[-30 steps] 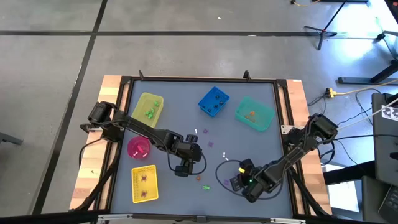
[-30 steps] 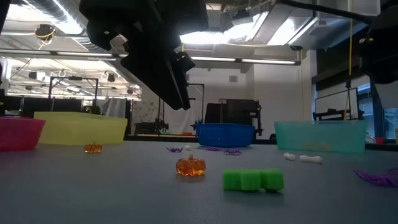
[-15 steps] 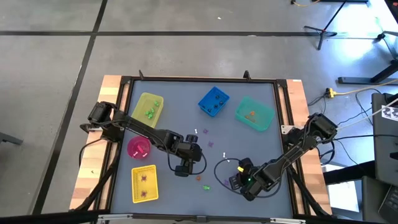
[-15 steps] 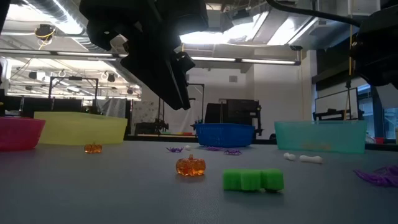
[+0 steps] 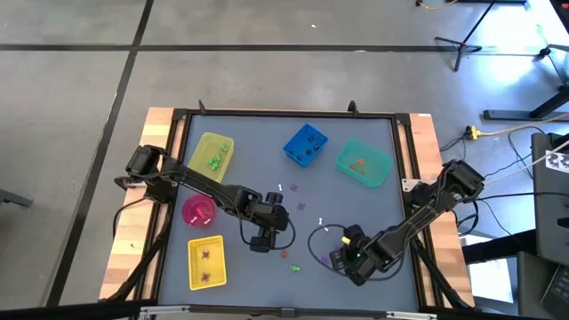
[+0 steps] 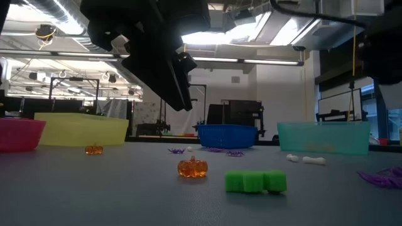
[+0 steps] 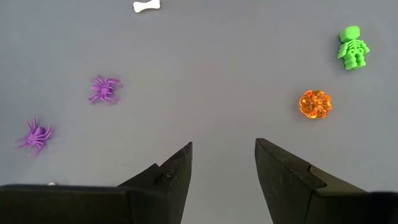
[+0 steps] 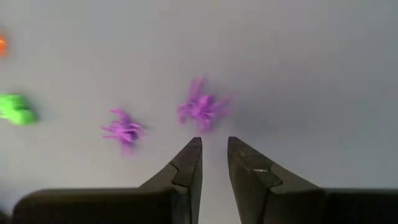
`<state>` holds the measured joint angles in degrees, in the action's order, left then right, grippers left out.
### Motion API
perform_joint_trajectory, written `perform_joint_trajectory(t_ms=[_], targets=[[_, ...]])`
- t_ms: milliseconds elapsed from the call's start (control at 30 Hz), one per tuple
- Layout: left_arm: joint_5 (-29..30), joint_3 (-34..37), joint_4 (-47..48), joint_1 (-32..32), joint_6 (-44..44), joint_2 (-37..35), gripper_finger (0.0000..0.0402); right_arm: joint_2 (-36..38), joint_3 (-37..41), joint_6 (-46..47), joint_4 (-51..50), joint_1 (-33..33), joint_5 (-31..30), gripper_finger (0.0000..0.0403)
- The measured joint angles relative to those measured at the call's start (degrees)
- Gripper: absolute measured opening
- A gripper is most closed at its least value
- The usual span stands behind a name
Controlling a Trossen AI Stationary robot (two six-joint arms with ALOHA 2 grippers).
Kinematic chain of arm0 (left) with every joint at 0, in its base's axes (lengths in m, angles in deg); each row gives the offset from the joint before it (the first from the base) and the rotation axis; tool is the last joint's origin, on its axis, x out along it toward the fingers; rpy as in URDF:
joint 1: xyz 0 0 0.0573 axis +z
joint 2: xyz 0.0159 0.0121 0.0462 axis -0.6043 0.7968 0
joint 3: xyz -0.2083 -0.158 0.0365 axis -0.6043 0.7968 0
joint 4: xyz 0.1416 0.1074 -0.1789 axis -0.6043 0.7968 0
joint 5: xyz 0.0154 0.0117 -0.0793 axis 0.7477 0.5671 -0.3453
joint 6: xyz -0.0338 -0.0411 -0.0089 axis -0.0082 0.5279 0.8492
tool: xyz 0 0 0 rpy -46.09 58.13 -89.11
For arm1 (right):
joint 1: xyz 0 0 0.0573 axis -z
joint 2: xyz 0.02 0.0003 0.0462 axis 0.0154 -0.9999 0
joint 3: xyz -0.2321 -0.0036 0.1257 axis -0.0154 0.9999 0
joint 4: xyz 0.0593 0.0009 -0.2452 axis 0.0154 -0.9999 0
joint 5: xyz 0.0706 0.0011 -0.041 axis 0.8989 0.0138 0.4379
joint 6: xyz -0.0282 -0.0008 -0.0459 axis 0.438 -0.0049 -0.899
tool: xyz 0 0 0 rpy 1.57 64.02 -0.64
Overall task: Sort Halloween decoration
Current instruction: Put the purple spider toy into the yellow basket
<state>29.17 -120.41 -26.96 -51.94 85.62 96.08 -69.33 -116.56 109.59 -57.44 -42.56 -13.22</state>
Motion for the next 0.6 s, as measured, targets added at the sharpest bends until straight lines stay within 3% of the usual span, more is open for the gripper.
perform_joint_trajectory(t_ms=[300, 600], targets=[[0.03, -0.02, -0.66, 0.0, -1.46, 0.0, 0.0159, 2.13, -0.52, -11.98, 2.83, -0.02, -7.52, 0.0074], [0.03, -0.02, -0.96, 0.0, -1.46, 0.0, 0.0159, 2.15, -0.52, -26.68, 2.82, -0.02, -8.09, 0.0075]])
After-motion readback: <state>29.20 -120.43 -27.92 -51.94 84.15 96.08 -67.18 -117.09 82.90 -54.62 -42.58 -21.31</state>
